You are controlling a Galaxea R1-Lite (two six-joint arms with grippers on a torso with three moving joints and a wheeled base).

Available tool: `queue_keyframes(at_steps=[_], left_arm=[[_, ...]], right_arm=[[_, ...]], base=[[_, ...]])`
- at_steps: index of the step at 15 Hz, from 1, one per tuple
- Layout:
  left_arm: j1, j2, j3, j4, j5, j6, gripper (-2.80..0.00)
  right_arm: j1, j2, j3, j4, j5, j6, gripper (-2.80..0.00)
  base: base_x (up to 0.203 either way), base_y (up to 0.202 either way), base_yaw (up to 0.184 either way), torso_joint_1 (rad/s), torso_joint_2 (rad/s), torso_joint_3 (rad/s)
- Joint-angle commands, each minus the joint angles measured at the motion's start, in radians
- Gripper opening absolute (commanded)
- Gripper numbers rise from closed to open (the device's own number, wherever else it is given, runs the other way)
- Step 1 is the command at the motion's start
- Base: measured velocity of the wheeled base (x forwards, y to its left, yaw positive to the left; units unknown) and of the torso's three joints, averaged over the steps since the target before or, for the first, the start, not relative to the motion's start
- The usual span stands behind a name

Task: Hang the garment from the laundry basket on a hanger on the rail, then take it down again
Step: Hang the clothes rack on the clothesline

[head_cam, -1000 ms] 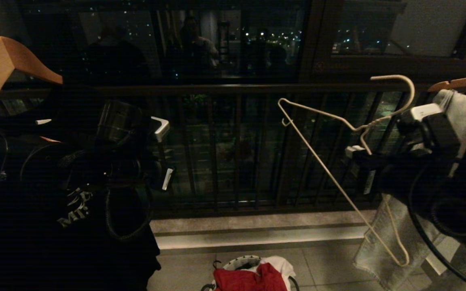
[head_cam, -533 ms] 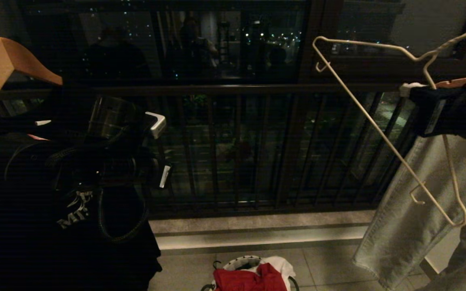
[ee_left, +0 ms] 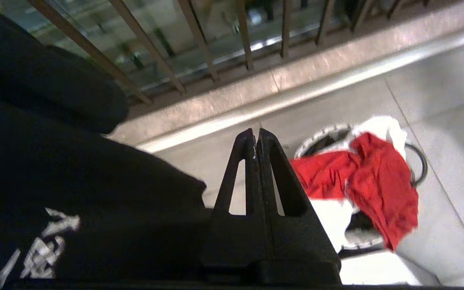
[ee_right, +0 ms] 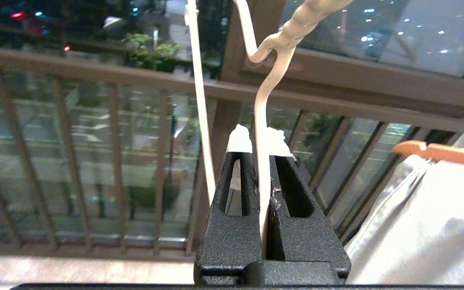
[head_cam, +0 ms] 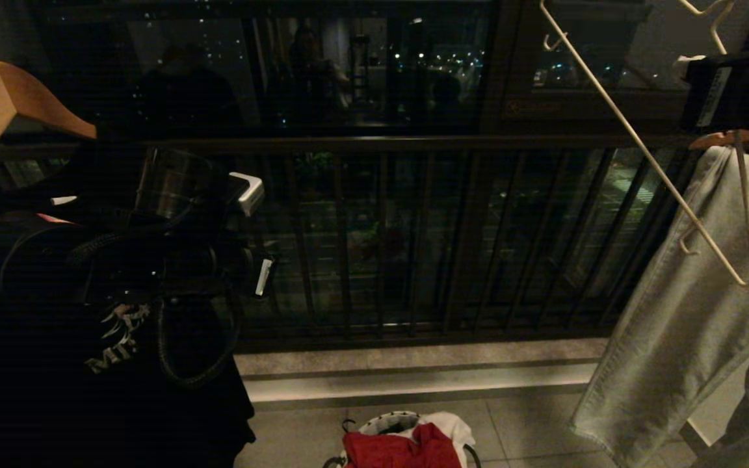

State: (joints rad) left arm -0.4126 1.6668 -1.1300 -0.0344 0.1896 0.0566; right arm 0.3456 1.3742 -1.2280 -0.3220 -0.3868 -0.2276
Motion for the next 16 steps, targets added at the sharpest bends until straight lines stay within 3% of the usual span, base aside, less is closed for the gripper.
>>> queue_keyframes(at_steps=[1,16], left_arm=[[0.0,0.006,0.001,-0.015,0.009,0.001,-2.8],[0.001,0.001,0.003,-0.018,0.01,0.0,-2.8]], right_arm=[[-0.013,0.043,-0.021,-0.002,-0.001,-0.004,-2.8],[-0.04,0.144,-0.115,0.051,0.003,-0.046,-2.8]], base=[[0.0,0.0,0.0,0.0,0.0,0.0],[0.0,0.0,0.0,0.0,0.0,0.0]])
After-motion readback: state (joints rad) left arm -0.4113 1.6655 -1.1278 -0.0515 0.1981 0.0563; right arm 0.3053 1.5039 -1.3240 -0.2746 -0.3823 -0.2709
